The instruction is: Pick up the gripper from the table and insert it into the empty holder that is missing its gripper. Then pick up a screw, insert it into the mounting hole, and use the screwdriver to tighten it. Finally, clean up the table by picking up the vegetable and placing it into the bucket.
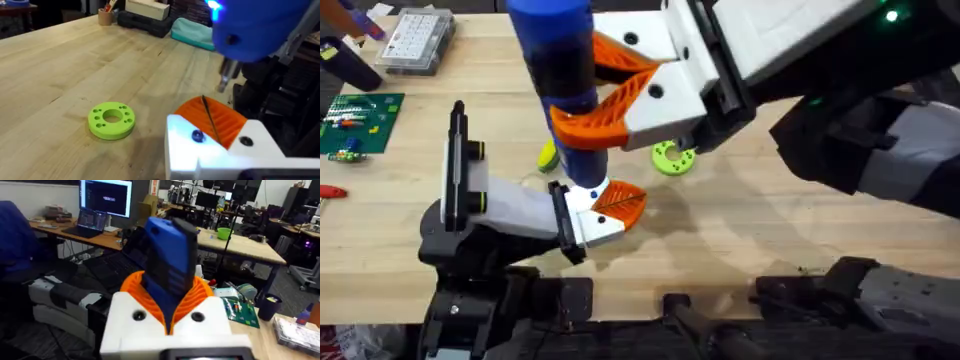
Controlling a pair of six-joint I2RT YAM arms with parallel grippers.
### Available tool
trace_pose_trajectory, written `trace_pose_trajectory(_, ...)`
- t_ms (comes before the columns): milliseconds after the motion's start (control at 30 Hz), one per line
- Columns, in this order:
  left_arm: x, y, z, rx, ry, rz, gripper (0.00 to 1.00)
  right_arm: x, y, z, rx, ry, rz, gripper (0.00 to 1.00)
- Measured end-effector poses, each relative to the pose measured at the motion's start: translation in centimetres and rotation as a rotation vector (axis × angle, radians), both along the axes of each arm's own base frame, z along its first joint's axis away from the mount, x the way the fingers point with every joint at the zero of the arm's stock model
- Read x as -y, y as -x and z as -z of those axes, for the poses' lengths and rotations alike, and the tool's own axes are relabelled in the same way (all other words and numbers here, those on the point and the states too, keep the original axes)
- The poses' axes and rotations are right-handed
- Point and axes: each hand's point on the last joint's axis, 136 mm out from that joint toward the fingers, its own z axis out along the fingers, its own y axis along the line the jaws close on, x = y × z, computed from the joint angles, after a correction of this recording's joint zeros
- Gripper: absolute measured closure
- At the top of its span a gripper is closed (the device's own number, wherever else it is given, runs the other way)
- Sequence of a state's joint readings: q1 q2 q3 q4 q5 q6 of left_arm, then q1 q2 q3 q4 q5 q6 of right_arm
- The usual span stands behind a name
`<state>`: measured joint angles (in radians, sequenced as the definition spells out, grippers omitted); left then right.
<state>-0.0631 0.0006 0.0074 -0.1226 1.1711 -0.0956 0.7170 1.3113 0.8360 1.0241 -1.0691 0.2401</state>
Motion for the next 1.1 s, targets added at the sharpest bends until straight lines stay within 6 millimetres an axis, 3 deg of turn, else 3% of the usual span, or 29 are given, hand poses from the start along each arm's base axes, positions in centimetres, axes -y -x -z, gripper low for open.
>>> trace_pose_trajectory(433, 0.0, 0.0, 0.0, 0.000, 0.000, 0.000, 0.997, -0.8, -0.9, 1.6, -0.035, 0.033, -0.002, 0.979)
trace_pose_trajectory(1100, 0.0, 0.0, 0.0, 0.000, 0.000, 0.000, 0.997, -0.7, -0.6, 2.7, -0.043, 0.054, -0.021, 0.979)
